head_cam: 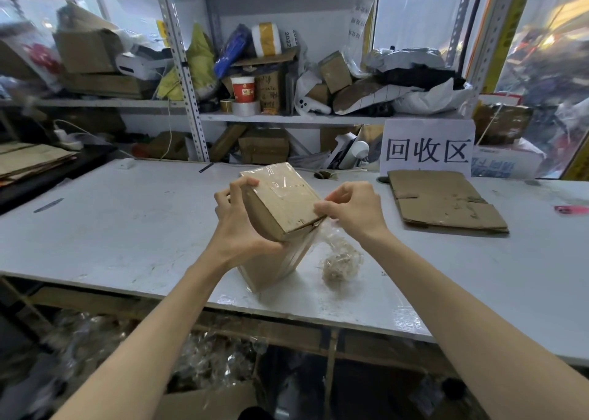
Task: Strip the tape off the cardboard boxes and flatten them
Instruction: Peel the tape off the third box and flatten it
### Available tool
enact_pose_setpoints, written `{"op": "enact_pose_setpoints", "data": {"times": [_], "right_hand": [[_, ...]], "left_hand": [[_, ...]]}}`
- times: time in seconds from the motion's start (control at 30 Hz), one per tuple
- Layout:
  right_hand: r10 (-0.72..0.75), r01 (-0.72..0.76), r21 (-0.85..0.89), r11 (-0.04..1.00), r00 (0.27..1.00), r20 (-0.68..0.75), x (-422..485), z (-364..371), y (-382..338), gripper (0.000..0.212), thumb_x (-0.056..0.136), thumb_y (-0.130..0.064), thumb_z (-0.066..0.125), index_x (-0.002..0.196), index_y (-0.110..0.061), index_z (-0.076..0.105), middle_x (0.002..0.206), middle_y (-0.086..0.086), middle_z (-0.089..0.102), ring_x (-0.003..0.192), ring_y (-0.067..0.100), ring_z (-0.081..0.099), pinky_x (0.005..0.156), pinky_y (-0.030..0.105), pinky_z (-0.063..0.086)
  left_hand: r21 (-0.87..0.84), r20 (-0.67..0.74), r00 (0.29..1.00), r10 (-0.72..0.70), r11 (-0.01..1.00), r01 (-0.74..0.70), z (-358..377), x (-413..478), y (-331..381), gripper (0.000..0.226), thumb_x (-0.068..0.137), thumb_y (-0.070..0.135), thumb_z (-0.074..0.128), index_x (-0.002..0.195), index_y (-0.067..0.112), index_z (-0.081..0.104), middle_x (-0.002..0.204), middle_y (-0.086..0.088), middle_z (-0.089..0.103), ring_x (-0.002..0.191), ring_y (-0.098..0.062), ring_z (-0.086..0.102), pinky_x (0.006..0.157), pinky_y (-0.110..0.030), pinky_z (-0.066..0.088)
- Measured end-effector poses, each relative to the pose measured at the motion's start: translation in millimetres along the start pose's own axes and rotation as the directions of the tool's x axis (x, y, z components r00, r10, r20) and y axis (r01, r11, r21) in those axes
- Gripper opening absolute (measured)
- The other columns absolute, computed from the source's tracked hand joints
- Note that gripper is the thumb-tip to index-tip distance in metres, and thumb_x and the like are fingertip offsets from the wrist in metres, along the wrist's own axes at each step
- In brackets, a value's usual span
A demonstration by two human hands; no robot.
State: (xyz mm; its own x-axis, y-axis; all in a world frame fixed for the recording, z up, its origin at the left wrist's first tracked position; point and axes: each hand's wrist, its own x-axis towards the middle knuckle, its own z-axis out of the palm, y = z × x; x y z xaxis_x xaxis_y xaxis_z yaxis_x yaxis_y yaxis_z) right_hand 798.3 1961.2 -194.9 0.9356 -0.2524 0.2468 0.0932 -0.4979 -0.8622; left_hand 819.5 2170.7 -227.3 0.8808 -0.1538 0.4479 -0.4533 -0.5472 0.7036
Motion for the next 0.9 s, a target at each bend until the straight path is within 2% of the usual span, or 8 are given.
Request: {"op": "enact_pose_setpoints", "data": {"times": [0.13, 0.2, 0.27, 0.33, 0.5, 0.67, 0.77, 0.9], "right_hand": [[0.033, -0.033, 0.009, 0.999, 0.999, -0.04, 2, 2, 3, 0.011, 0.078, -0.008, 0.076, 0.07, -0.011, 0.069, 0.069, 0.008, 0.07, 0.063, 0.019, 0.069, 0.065, 0.034, 0.059], [0.233, -0.214, 0.227, 0.95, 0.971, -0.058, 3, 3, 5, 0.015, 0.083, 0.001, 0.068, 0.068, -0.004, 0.065, 0.075, 0.016, 0.069, 0.061, 0.023, 0.068, 0.057, 0.032, 0.059], [0.486, -0.429, 0.559, 0.71, 0.872, 0.052, 2, 5, 4, 0.02, 0.087, 0.012, 0.056, 0.068, 0.004, 0.06, 0.071, 0.018, 0.064, 0.052, 0.022, 0.064, 0.046, 0.027, 0.056], [0.535, -0.471, 0.691, 0.548, 0.833, 0.143, -1, 9, 2, 0.025, 0.088, 0.016, 0.048, 0.066, 0.006, 0.056, 0.065, 0.014, 0.057, 0.049, 0.018, 0.057, 0.039, 0.022, 0.051], [0.325, -0.288, 0.591, 0.754, 0.945, 0.045, 0, 17, 0, 0.019, 0.091, 0.006, 0.055, 0.073, 0.0, 0.056, 0.07, 0.012, 0.06, 0.062, 0.017, 0.063, 0.053, 0.021, 0.056], [0.117, -0.058, 0.332, 0.942, 0.98, -0.159, -9, 21, 14, 0.016, 0.093, -0.007, 0.056, 0.078, -0.007, 0.055, 0.078, 0.008, 0.065, 0.069, 0.011, 0.07, 0.069, 0.029, 0.059], [0.106, -0.036, 0.347, 0.937, 0.977, -0.187, -10, 20, 15, 0.016, 0.096, -0.01, 0.052, 0.08, -0.009, 0.052, 0.084, 0.008, 0.064, 0.083, 0.016, 0.07, 0.077, 0.031, 0.057], [0.14, -0.01, 0.525, 0.851, 0.968, -0.209, -9, 17, 9, 0.016, 0.091, -0.002, 0.056, 0.077, -0.008, 0.054, 0.073, 0.004, 0.064, 0.065, 0.007, 0.068, 0.065, 0.021, 0.057]], "left_hand": [[-0.009, 0.015, 0.999, 0.033, 0.999, -0.033, 0, -1, -2, 0.103, 0.039, 0.039, 0.086, 0.12, 0.05, 0.023, 0.129, 0.001, 0.023, 0.125, -0.021, 0.031, 0.093, -0.014, 0.033], [-0.03, 0.027, 0.999, 0.022, 0.999, -0.021, -1, -3, -4, 0.104, 0.037, 0.046, 0.084, 0.121, 0.05, 0.023, 0.129, 0.0, 0.024, 0.124, -0.019, 0.031, 0.094, -0.015, 0.033], [-0.067, 0.018, 1.0, -0.009, 0.998, 0.011, -3, -4, -7, 0.104, 0.034, 0.049, 0.083, 0.12, 0.05, 0.024, 0.129, -0.001, 0.024, 0.123, -0.019, 0.032, 0.094, -0.015, 0.033], [-0.09, -0.009, 0.998, -0.056, 0.994, 0.055, -5, -4, -10, 0.104, 0.035, 0.047, 0.084, 0.12, 0.049, 0.026, 0.128, -0.001, 0.025, 0.123, -0.022, 0.032, 0.096, -0.019, 0.035], [-0.153, -0.059, 0.97, -0.235, 0.963, 0.224, -3, 0, -2, 0.103, 0.035, 0.06, 0.083, 0.125, 0.053, 0.032, 0.127, -0.001, 0.03, 0.123, -0.025, 0.037, 0.105, -0.039, 0.043], [-0.154, -0.06, 0.957, -0.283, 0.95, 0.272, 1, 5, 7, 0.1, 0.033, 0.071, 0.076, 0.123, 0.057, 0.036, 0.123, -0.003, 0.035, 0.121, -0.03, 0.041, 0.1, -0.041, 0.044], [-0.176, -0.044, 0.948, -0.316, 0.936, 0.304, 3, 8, 9, 0.098, 0.036, 0.074, 0.074, 0.125, 0.056, 0.037, 0.124, -0.005, 0.037, 0.12, -0.031, 0.044, 0.101, -0.048, 0.046], [-0.275, 0.023, 0.939, -0.342, 0.901, 0.335, -1, 13, 6, 0.104, 0.036, 0.075, 0.078, 0.129, 0.052, 0.038, 0.132, -0.011, 0.045, 0.117, -0.033, 0.052, 0.1, -0.053, 0.048]]}}
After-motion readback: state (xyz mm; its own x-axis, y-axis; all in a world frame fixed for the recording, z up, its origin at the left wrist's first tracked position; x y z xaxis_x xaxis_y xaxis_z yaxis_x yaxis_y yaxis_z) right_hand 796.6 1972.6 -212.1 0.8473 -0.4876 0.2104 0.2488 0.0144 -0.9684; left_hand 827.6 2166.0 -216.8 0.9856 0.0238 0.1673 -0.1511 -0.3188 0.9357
